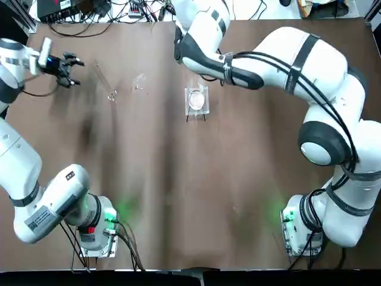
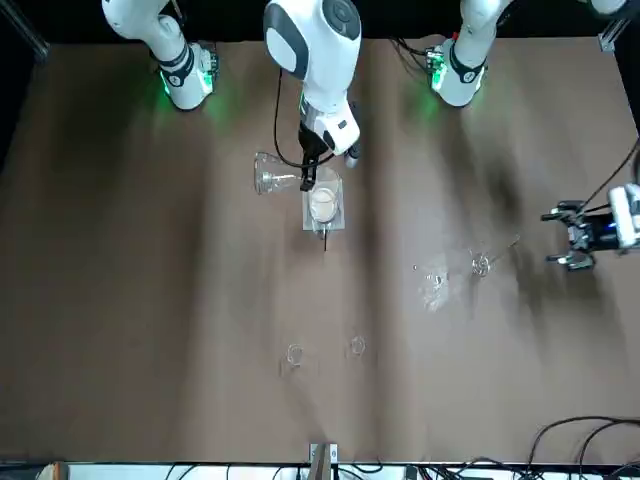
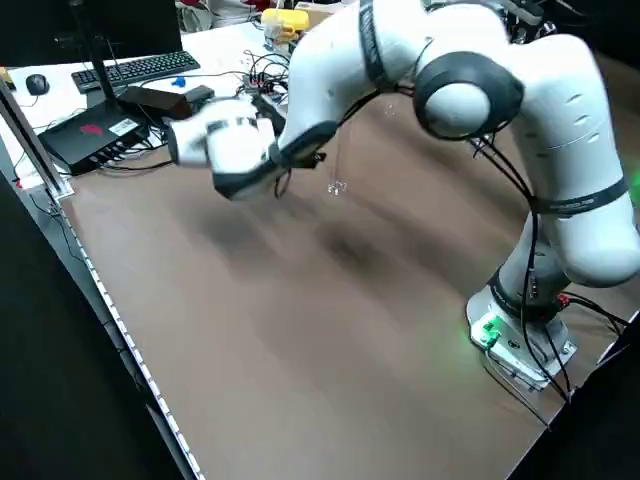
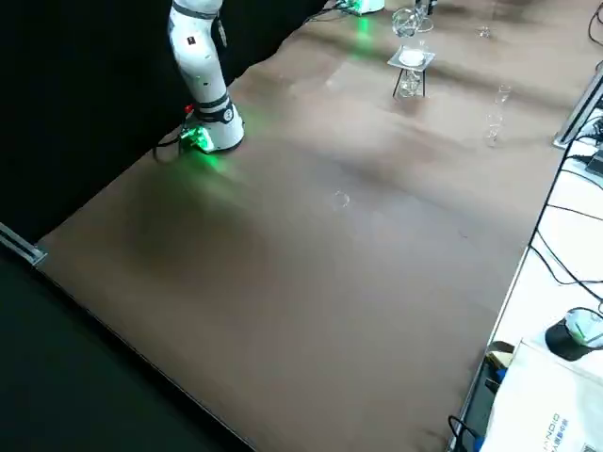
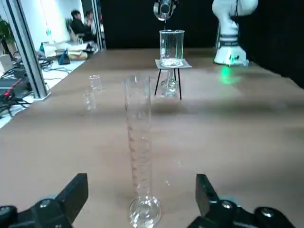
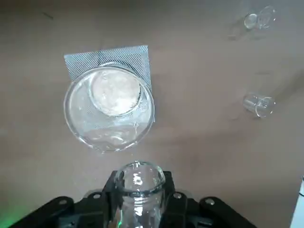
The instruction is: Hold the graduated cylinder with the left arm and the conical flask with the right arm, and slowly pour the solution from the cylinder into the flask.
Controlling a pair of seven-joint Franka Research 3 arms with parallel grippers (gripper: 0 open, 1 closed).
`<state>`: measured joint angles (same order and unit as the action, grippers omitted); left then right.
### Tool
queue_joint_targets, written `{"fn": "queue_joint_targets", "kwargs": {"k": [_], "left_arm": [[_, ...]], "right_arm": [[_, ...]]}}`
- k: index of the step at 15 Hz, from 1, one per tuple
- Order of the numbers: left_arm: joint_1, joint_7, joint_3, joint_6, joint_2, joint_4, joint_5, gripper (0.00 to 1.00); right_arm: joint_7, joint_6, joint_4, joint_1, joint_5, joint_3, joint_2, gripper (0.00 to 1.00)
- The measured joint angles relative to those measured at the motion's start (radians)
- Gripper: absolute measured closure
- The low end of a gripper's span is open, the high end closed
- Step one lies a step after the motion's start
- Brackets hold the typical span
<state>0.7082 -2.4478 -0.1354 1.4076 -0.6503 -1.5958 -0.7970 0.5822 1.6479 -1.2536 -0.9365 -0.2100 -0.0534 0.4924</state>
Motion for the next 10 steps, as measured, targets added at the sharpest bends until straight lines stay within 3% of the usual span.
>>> {"fn": "queue_joint_targets", "kwargs": {"k": [5, 10], "left_arm": [[-0.013, 0.199, -0.016, -0.019, 0.245, 0.029, 0.079, 0.0], [-0.075, 0.468, -0.088, -0.002, 0.44, 0.027, 0.21, 0.0]], "right_arm": [[0.047, 0.0, 0.002, 0.052, 0.087, 0.0, -0.04, 0.61], [0.182, 0.001, 0.005, 0.187, 0.22, -0.005, -0.102, 0.61]]}}
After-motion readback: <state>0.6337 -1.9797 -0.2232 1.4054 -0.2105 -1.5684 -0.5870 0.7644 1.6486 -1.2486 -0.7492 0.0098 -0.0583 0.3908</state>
